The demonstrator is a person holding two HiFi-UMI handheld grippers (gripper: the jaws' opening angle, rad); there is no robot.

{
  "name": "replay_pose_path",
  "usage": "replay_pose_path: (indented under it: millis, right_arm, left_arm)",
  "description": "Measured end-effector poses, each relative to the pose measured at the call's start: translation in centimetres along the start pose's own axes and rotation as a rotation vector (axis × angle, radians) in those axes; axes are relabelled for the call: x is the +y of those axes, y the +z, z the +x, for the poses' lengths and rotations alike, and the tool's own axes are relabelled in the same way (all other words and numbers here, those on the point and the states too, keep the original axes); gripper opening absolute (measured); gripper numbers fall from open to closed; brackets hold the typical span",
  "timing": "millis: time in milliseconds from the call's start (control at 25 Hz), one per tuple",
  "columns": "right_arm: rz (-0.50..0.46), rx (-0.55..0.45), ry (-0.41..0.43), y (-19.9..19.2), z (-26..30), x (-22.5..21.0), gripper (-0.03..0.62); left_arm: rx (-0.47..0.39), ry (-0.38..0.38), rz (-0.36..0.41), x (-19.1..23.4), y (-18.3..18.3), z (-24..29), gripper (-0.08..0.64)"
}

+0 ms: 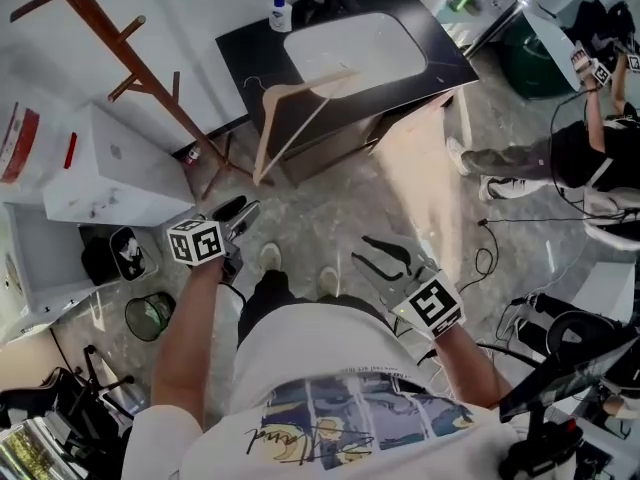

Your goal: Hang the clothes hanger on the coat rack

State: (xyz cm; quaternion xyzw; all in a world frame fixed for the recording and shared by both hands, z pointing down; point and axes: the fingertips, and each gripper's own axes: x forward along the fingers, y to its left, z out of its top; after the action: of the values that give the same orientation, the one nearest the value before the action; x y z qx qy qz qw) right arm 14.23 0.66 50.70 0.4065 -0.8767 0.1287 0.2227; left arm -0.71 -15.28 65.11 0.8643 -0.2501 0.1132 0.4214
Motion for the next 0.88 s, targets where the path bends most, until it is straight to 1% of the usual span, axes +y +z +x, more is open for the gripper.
replay_pose_path:
  millis: [160,240,360,480,600,720,840,880]
  right_arm:
    - [0.016,0.048,-0.038,1.1,1.9,0.0,0.123]
    - [0.018,0.075,-0.054,1.4,2.9,0.1,0.123]
    - [0.041,0.106,-0.097,1.5,3.6,-0.1,0.123]
    - [0.087,0.126,-0.162,0.9,3.5,-0.6,0.123]
    - [0.124,0.149,-0.215,0.5,3.2,-0.7,0.123]
    - [0.146,0.164,-0.249,0.3,3.1,-0.6,0.123]
    - [0.148,0.182,-0.278,0.5,2.8,-0.5,0.123]
    - [0.149,0.189,-0.287,0.5,2.7,-0.3,0.121]
  left_arm:
    - [0.043,-0.057,-0.09,4.0,0.6,3.2,0.249]
    - [0.07,-0.098,-0.149,5.3,0.5,4.7,0.262]
    - [0.097,-0.161,-0.231,6.8,0.3,6.8,0.284]
    - [0.1,-0.239,-0.334,7.3,0.5,8.8,0.307]
    - [0.12,-0.319,-0.421,6.9,0.3,10.6,0.308]
    - [0.124,-0.373,-0.492,6.8,0.4,11.9,0.304]
    - [0.144,-0.423,-0.552,6.4,0.2,13.0,0.264]
    - [0.152,-0.438,-0.57,6.2,0.1,13.3,0.24]
